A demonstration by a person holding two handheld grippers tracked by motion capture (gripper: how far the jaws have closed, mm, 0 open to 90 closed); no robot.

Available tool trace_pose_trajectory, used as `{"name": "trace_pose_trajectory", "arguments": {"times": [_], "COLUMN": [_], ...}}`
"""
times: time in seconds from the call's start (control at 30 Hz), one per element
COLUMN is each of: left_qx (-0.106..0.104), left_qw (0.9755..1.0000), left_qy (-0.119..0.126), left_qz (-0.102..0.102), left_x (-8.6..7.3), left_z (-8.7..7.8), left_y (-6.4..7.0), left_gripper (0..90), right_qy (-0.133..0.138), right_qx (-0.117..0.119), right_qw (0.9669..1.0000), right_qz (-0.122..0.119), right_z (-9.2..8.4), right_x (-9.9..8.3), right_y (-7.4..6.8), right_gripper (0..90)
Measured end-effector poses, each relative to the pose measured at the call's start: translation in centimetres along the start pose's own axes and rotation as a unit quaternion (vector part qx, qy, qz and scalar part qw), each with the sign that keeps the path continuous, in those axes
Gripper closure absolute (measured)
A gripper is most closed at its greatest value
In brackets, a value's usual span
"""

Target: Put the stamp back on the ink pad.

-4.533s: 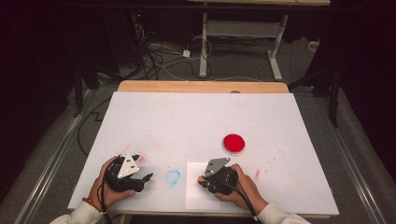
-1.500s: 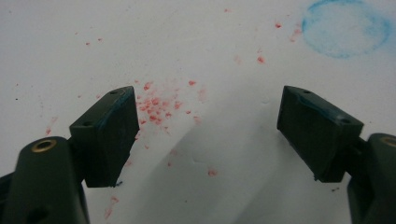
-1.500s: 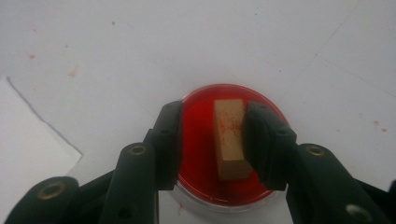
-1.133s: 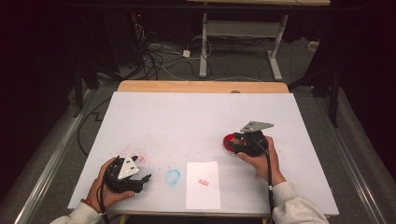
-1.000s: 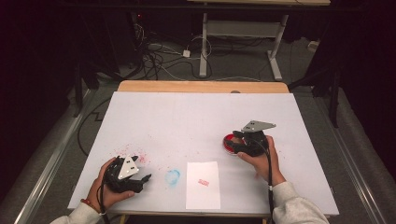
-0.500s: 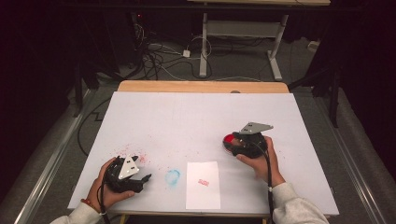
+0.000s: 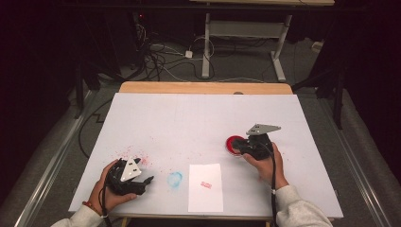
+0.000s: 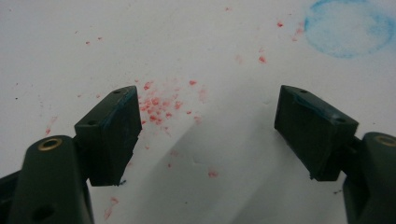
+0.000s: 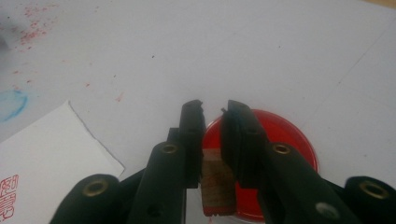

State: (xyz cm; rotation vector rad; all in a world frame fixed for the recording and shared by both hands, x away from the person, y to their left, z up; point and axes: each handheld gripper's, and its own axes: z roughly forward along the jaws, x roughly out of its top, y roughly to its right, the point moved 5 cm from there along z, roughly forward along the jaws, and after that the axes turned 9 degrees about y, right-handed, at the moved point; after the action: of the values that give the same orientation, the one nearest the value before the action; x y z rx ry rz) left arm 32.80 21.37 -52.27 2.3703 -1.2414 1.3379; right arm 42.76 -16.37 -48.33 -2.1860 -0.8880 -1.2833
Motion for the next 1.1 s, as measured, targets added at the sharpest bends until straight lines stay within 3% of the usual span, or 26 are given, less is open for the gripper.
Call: {"name": "trace_pose_trajectory", "arguments": {"times": [0.13, 0.17, 0.23, 0.3, 0.57, 0.8, 1.1], "left_qx": [0.0, 0.0, 0.001, 0.001, 0.0, 0.0, 0.001], "left_qw": [1.0, 1.0, 1.0, 1.0, 1.0, 1.0, 1.0], "left_qy": [0.0, -0.001, -0.001, -0.001, -0.002, -0.001, 0.001], "left_qz": [-0.001, -0.001, -0.001, -0.001, -0.002, 0.0, -0.001], "left_x": [0.0, 0.0, 0.0, 0.0, 0.0, 0.0, -0.1], "left_z": [0.0, 0.0, 0.1, 0.1, 0.1, 0.0, 0.0], "left_y": [0.0, 0.0, 0.0, 0.0, 0.0, 0.0, -0.1], "left_gripper": [22.6, 22.6, 22.6, 22.6, 22.6, 22.5, 22.3], "right_qy": [0.007, 0.009, 0.007, 0.008, 0.011, 0.014, 0.029], "right_qx": [-0.006, -0.007, -0.025, -0.03, -0.037, -0.034, -0.06], "right_qw": [1.0, 0.9999, 0.9997, 0.9995, 0.9992, 0.9993, 0.9968], "right_qz": [0.002, 0.0, -0.001, -0.004, 0.008, -0.006, -0.045], "right_z": [-0.1, -0.2, -0.1, -0.1, -0.2, -0.3, -2.0], "right_x": [0.1, 0.2, 0.2, 0.2, 0.1, 0.4, 1.6], "right_y": [0.1, 0.1, 0.2, 0.1, 0.7, 0.4, 0.2], "right_gripper": [76.7, 73.2, 57.7, 63.6, 59.5, 61.1, 54.4]}}
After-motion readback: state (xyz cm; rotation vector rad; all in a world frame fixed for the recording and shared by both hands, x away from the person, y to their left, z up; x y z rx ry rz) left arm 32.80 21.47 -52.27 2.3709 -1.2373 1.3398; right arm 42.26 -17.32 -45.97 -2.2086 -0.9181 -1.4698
